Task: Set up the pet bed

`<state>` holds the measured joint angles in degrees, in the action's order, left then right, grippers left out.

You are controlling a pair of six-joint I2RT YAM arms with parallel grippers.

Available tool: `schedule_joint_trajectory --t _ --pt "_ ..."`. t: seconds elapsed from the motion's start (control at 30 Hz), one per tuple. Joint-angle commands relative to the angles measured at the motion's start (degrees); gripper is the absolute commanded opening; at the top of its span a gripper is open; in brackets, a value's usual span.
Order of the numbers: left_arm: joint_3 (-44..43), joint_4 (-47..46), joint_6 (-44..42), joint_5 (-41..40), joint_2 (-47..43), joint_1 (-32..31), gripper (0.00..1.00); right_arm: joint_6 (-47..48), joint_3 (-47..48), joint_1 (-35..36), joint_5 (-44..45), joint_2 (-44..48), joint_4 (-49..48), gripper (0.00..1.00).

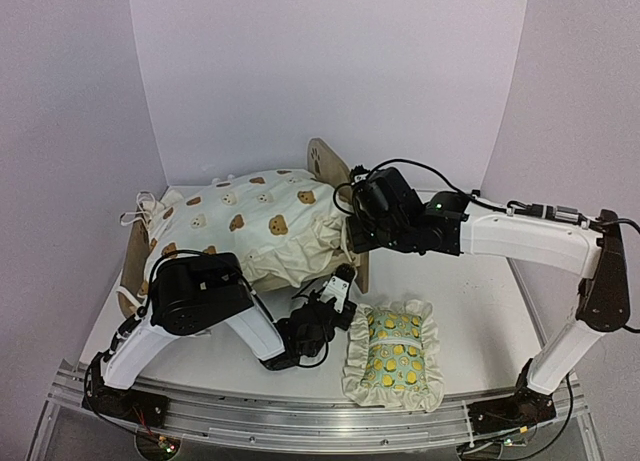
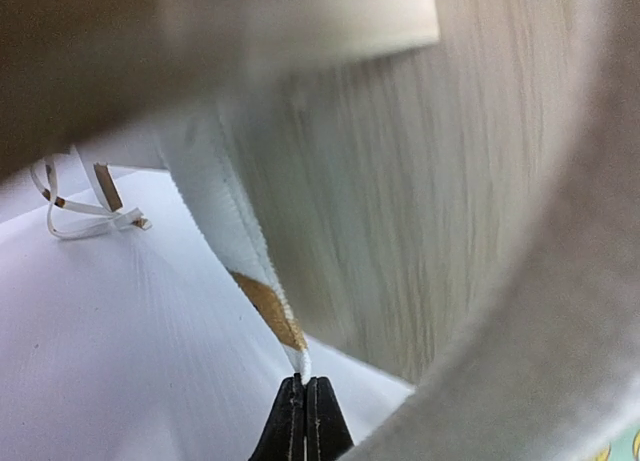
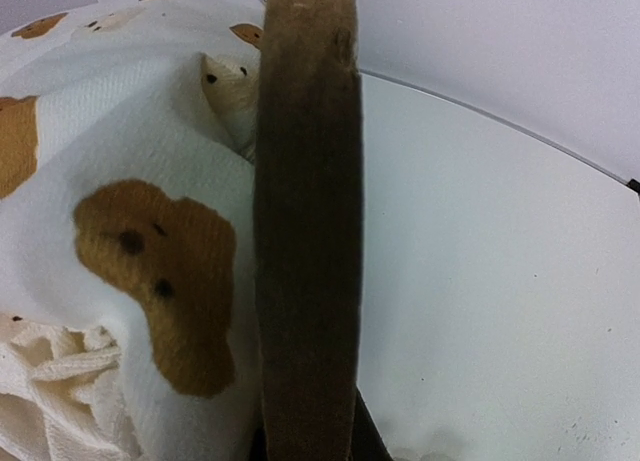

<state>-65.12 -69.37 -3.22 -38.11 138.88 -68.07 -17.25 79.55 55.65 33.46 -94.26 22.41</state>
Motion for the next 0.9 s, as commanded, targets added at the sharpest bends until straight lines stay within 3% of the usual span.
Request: schedule_joint_trajectory --t 0.0,0.6,0.87 --pt "3.55 -1.42 4.14 -0.94 -3.21 1.27 0.00 2.93 2.73 3.10 -1.99 5.61 -6.69 0.00" --pt "18.29 5.79 12.55 8.60 -16.60 -3.89 0.00 5.60 3.57 2.66 3.38 -2.79 -10.49 0.00" --pt "18.30 8.18 11.51 13.29 -17.41 -4.03 0.00 4.88 3.93 1.04 4.19 -6.67 -13.47 0.00"
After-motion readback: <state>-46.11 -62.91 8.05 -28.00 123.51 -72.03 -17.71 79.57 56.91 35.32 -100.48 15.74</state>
